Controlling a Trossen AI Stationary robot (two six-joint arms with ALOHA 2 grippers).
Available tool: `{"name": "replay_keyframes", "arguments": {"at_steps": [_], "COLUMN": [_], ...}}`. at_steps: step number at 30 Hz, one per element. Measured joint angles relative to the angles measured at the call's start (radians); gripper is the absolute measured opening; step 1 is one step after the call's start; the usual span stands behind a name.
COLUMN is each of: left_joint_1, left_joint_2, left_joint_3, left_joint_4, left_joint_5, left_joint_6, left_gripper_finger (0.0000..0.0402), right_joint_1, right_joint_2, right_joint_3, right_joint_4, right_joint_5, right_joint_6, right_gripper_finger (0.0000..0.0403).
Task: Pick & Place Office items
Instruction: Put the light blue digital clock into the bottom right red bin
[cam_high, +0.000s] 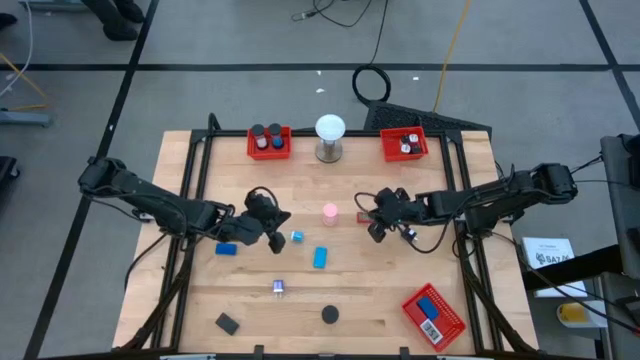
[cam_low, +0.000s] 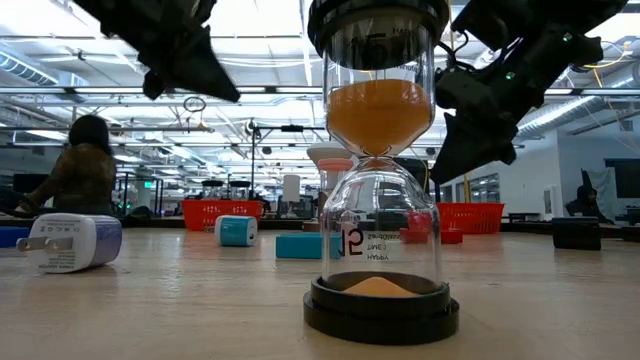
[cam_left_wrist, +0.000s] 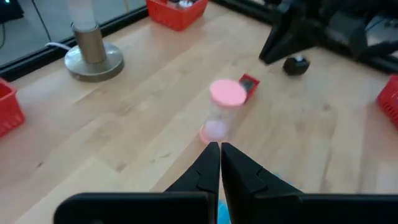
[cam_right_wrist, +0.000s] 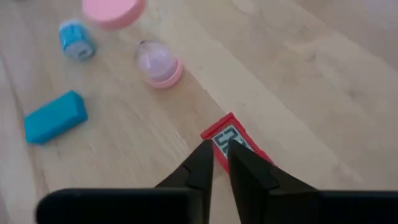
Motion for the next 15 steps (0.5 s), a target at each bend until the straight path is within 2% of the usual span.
{"name": "replay_keyframes", "arguments": {"at_steps": [3,6,10,15], "left_joint_1": [0.008,0.02,0.038,0.043], "left_joint_2": [0.0,0.0,0.0,0.0], "left_joint_3": [-0.027,-0.049,-0.083,-0.122], "left_joint_4": [-0.03,-0.029,-0.02,-0.012], "left_joint_5": [0.002,0.001,0.001,0.003], "left_joint_6": [0.0,0.0,0.001,0.01], "left_gripper_finger": [0.0014,0.0007,0.0003,0.0019], "right_joint_1": [0.007,0.013,0.013,0.017], "right_joint_2": [0.0,0.007,0.015,0.025], "right_joint_3": [0.0,0.0,0.0,0.006], "right_joint_4": [-0.028,-0.033,-0.042,-0.061], "right_joint_5": [0.067,0.099,0.062,-0.003], "right_joint_6": [0.127,0.187,0.189,0.212], "right_gripper_finger": [0.0078,0.0114,0.0169,0.0226]}}
